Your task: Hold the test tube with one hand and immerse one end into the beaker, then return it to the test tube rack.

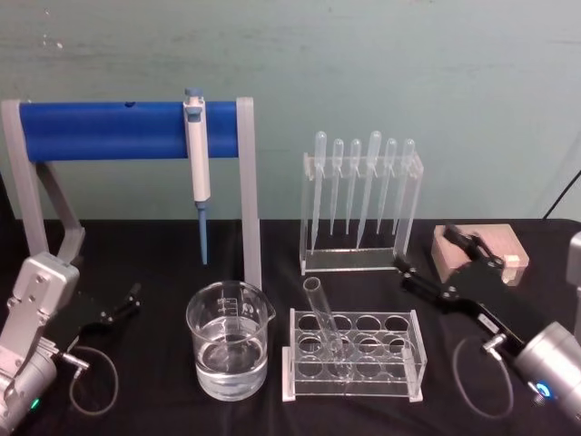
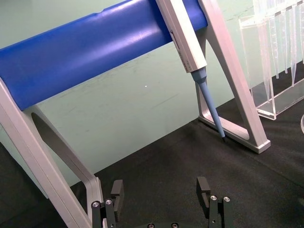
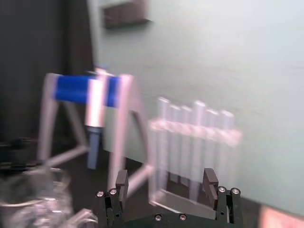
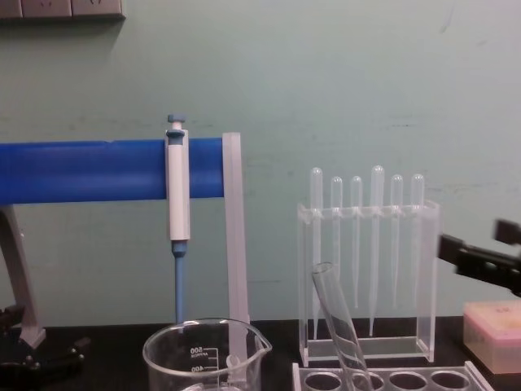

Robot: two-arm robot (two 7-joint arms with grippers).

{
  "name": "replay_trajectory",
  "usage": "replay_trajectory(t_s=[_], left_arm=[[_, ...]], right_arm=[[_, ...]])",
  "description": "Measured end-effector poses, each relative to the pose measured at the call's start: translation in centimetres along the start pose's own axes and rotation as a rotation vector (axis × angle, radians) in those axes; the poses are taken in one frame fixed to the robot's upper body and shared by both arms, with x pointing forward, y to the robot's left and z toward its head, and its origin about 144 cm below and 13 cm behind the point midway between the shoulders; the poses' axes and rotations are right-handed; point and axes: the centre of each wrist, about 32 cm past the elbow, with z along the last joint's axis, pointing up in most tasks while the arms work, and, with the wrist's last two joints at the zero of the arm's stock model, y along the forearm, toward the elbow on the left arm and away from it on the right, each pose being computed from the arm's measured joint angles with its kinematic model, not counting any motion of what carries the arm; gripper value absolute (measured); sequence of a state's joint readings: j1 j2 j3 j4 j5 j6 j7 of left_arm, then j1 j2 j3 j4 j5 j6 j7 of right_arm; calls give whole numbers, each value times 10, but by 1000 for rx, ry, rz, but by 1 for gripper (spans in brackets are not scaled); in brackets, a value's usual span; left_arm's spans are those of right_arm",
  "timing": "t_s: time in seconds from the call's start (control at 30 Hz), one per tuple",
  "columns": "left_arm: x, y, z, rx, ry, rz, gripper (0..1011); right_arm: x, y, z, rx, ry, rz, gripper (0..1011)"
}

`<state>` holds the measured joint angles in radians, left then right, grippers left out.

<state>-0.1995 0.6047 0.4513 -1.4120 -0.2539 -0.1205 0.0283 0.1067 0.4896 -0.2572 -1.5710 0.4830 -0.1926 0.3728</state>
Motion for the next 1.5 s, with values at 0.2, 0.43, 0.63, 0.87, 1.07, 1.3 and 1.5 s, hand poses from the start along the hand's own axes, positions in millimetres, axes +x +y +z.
replay_trajectory(t_s=[0.2,0.43,0.63,0.87,1.07,1.3,1.5], left_arm=[[0,0,0,0,0,0,1000],[0,0,0,0,0,0,1000],[0,0,0,0,0,0,1000],[0,0,0,0,0,0,1000],[0,0,0,0,0,0,1000],[0,0,0,0,0,0,1000],[0,0,0,0,0,0,1000]], right_arm=[[-6,-13,-9,-61,-10,-209,1002],[-17,-18,-18,-125,-59,-357,1003],[-23,-16,-27,-151,-64,-389,1003],[-23,-16,-30,-123,-47,-366,1003],[-23,-16,-29,-130,-51,-370,1002],[-23,-16,-28,-134,-53,-370,1003],[-23,-15,-28,-135,-54,-371,1002]])
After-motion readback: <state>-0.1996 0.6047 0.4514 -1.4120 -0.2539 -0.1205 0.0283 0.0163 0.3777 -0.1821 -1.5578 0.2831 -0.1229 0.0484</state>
